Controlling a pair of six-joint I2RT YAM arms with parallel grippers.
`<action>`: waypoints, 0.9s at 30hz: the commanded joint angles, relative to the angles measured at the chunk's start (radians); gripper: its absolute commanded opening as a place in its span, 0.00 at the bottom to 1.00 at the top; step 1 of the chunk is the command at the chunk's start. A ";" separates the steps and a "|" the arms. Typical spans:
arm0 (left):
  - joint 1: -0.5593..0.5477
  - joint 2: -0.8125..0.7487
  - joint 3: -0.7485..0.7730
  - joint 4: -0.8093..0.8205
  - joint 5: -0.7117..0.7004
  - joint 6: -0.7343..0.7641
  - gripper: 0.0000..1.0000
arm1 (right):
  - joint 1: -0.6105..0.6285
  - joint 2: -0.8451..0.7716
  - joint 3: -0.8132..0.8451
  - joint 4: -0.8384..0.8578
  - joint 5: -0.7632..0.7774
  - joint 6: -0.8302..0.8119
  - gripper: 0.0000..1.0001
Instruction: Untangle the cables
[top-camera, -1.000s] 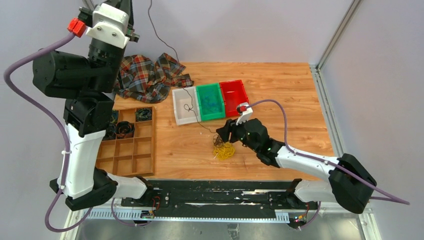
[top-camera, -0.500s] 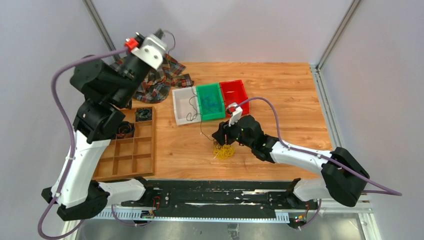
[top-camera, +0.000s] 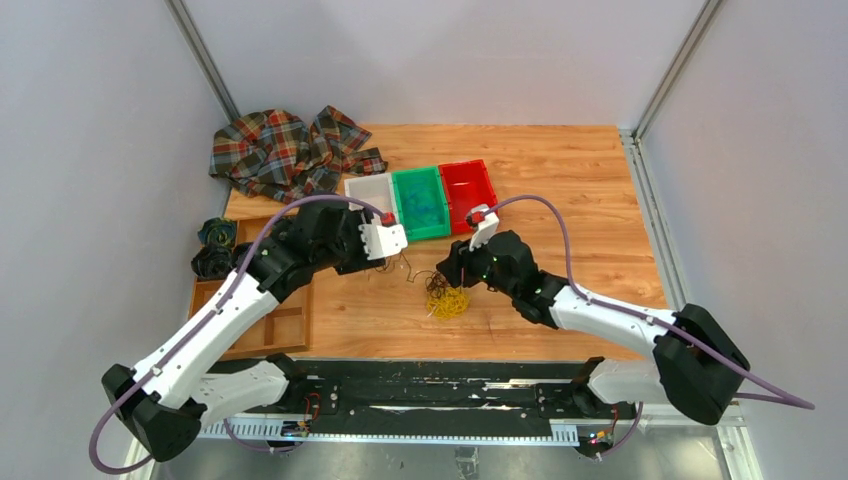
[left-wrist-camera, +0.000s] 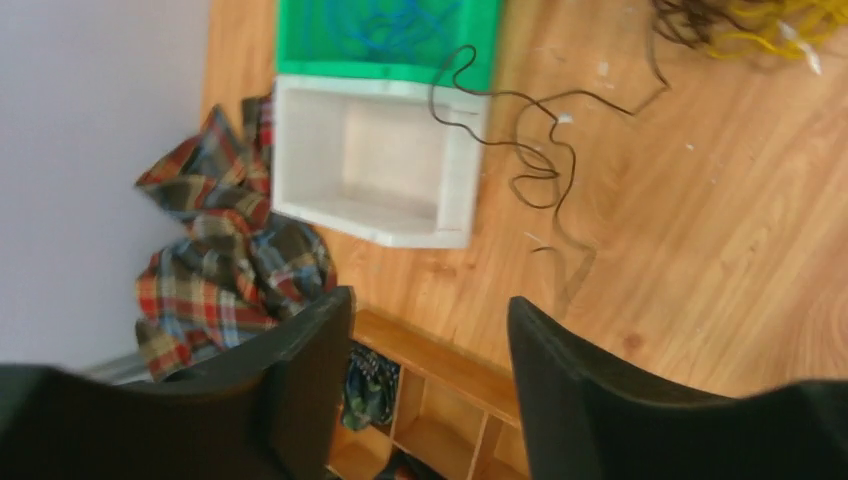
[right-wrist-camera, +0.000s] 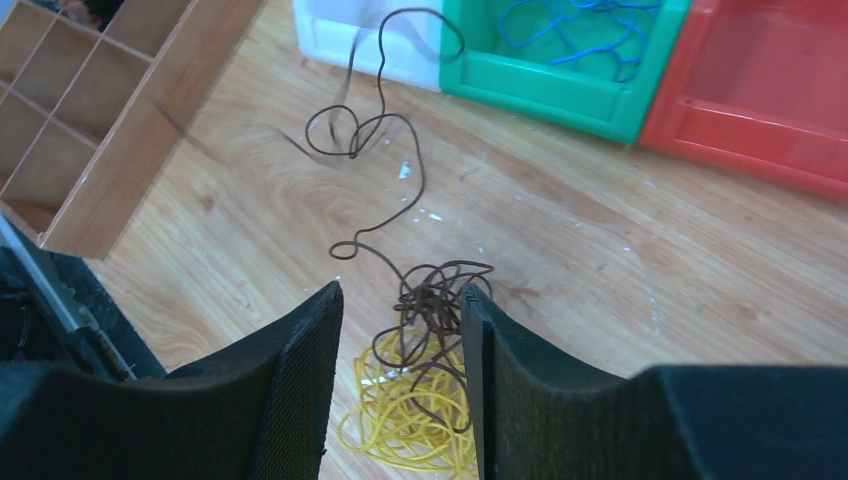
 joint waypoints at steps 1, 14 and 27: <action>-0.007 0.026 0.010 -0.064 0.150 0.008 0.69 | -0.029 -0.059 -0.031 -0.020 0.069 0.025 0.47; -0.182 0.350 0.058 0.026 0.244 -0.075 0.78 | -0.111 -0.161 -0.105 -0.036 0.110 0.080 0.46; -0.183 0.597 0.107 0.122 0.171 -0.202 0.66 | -0.138 -0.165 -0.107 -0.028 0.091 0.077 0.42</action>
